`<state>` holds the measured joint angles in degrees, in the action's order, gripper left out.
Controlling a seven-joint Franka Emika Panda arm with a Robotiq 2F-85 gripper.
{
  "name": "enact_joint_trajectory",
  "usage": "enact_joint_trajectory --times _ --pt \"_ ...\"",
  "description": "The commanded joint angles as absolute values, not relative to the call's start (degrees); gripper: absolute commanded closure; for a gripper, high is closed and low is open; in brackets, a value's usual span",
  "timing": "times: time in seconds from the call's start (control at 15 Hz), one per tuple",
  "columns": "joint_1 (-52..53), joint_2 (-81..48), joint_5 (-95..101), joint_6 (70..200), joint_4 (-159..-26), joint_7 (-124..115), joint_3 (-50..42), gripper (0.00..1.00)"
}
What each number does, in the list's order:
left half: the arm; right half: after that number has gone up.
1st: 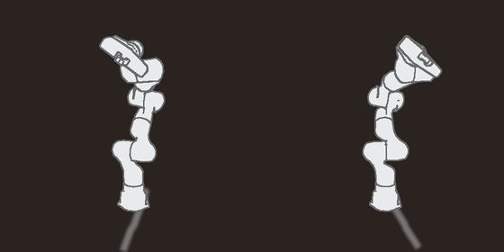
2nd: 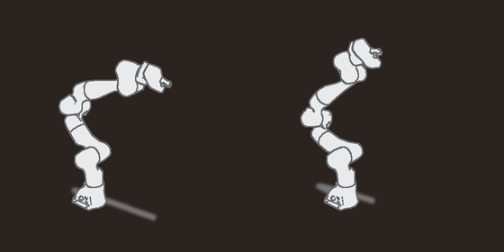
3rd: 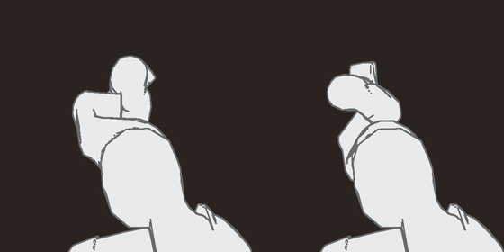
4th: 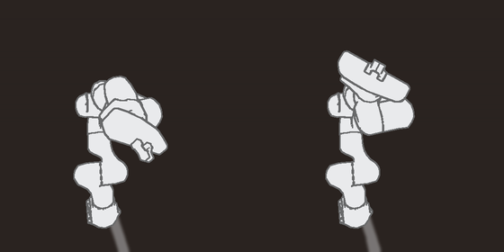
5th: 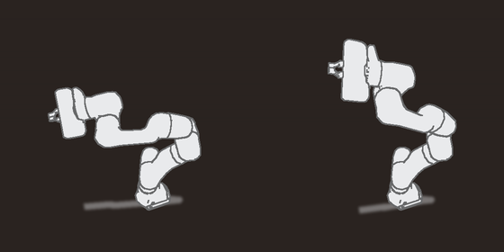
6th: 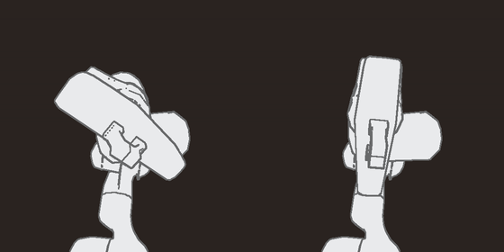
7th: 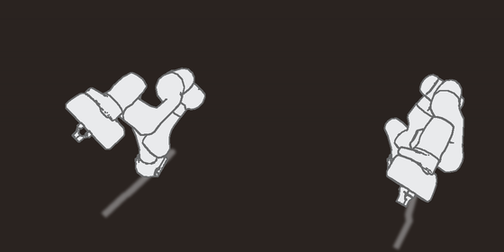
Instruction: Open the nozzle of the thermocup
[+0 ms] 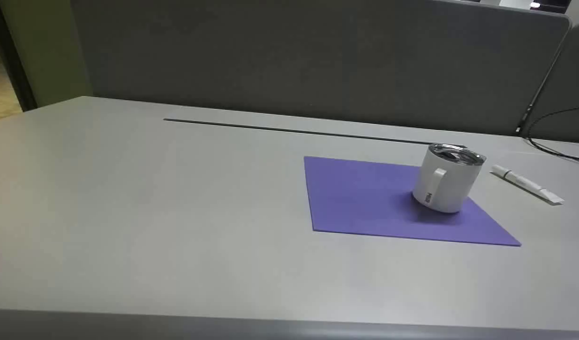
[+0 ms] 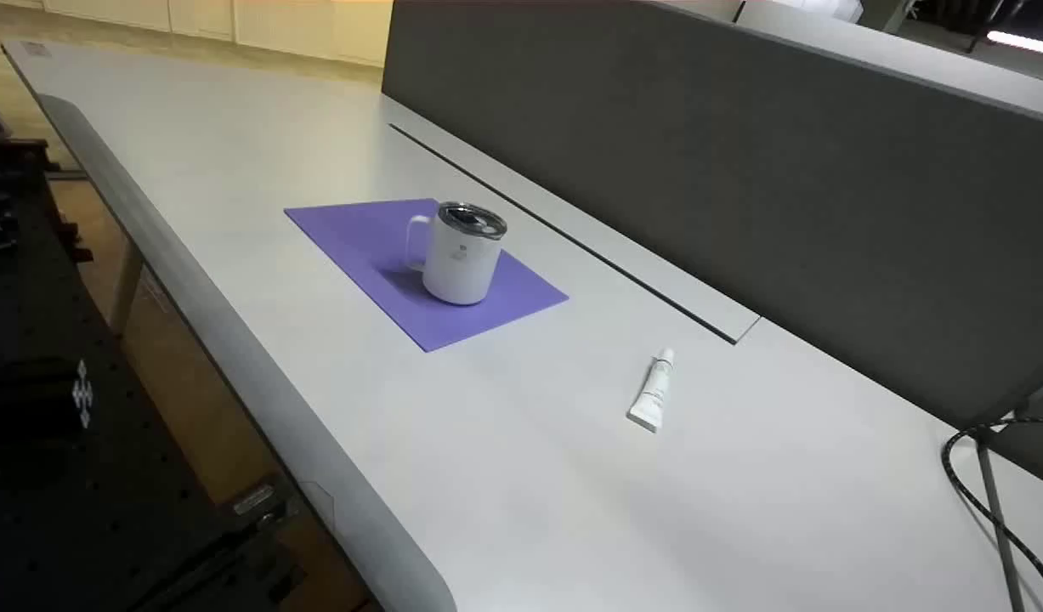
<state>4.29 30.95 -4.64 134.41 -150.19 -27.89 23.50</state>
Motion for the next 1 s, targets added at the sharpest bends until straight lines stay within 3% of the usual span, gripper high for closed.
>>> enact_joint_trajectory --times 0.0,0.73,0.8,0.93 --pt "5.6 30.7 -3.6 134.3 -150.1 -28.6 22.2 0.0" --pt "2.2 28.8 -0.4 138.0 -150.3 -26.2 19.1 0.0" --pt "0.3 27.8 1.5 139.6 -150.1 -25.6 17.7 0.25" --pt "-3.2 25.1 5.3 142.8 -149.4 -25.0 15.4 0.33"
